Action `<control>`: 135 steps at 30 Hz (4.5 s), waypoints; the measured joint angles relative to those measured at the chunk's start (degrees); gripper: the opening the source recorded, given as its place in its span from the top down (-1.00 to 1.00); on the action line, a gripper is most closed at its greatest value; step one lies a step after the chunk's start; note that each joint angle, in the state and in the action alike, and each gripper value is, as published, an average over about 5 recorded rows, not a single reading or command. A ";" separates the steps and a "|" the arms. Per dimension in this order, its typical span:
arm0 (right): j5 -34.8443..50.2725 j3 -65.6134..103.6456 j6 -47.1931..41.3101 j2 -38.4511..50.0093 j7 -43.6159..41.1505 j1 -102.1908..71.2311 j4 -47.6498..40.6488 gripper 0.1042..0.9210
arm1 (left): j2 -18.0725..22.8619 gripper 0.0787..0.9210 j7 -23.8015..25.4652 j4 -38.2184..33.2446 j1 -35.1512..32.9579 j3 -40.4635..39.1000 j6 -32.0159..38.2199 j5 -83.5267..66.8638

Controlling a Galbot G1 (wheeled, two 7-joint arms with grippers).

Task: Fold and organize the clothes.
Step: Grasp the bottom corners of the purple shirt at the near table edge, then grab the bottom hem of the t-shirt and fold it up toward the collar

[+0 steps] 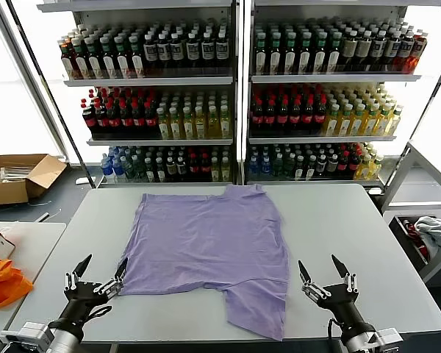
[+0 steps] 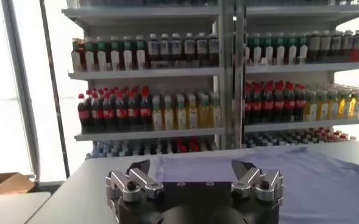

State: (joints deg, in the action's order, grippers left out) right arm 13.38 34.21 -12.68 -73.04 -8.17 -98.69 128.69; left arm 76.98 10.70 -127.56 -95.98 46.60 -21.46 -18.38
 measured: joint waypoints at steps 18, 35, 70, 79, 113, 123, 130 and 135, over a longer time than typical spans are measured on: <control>-0.63 -8.27 -6.12 2.85 7.08 -6.08 -0.10 -0.76 | -8.85 -0.77 -7.07 6.60 1.39 -3.34 -8.74 -9.86; -3.65 -14.79 -5.85 2.11 9.67 -7.15 -2.40 0.03 | -10.27 -0.77 -9.23 12.71 5.96 -4.41 -10.49 -15.82; -0.77 -13.57 -1.70 2.33 8.23 -7.94 -1.66 0.99 | -6.24 0.97 -9.23 13.68 4.44 -6.53 -7.41 -13.57; 0.57 -10.68 2.01 3.49 5.51 -11.79 2.16 0.99 | -5.49 0.98 -9.61 9.94 2.05 -5.38 -7.34 -11.90; 9.04 -13.30 2.16 3.47 9.71 13.16 -5.51 0.99 | -13.52 0.98 -5.62 12.04 13.80 -7.25 -11.17 -13.27; 8.74 -18.18 1.54 1.72 9.99 28.52 -20.08 0.99 | -13.61 0.98 -6.36 20.86 23.77 -11.03 -11.38 -16.07; 8.05 -21.27 0.35 0.61 10.12 36.83 -28.67 0.93 | -13.19 0.96 -6.82 25.94 27.73 -11.52 -11.44 -16.15; 7.61 -22.36 -0.40 0.65 9.96 39.80 -31.94 0.60 | -13.21 0.71 -6.81 27.18 28.48 -11.14 -11.39 -15.74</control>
State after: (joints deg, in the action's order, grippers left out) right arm 20.99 11.85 -13.08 -72.39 1.79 -58.89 96.74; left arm 63.77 3.89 -100.38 -67.50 35.47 -32.85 -34.12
